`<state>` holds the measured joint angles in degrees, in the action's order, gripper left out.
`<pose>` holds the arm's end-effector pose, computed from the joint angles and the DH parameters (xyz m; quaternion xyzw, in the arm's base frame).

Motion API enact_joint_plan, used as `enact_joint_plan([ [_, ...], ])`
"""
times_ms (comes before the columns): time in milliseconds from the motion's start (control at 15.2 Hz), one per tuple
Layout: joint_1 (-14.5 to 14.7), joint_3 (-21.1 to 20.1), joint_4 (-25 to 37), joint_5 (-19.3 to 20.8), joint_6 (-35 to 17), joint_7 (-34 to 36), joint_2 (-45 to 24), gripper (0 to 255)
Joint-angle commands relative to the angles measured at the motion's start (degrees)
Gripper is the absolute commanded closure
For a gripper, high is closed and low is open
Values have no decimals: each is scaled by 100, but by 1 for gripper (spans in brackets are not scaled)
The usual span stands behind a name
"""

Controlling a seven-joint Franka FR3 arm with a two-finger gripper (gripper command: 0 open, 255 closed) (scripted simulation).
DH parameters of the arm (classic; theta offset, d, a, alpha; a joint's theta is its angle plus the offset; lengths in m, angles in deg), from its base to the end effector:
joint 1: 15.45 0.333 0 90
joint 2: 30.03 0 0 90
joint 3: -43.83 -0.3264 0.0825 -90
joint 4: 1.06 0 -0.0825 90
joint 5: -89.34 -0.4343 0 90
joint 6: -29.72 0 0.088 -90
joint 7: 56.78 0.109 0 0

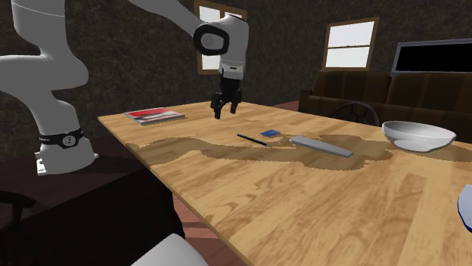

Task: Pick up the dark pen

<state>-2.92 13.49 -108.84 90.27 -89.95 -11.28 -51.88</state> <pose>0.4908 0.4342 0.3012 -0.9938 0.0283 0.1052 0.0211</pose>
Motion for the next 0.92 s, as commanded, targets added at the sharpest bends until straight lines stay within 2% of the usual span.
enact_joint_plan([
  [0,200,70,438,181,20,222,-473,0],
  [198,504,189,1116,383,87,465,-1132,0],
  [792,584,298,1024,513,-327,477,-1471,0],
  [858,584,298,1011,512,-337,479,-1468,255],
])
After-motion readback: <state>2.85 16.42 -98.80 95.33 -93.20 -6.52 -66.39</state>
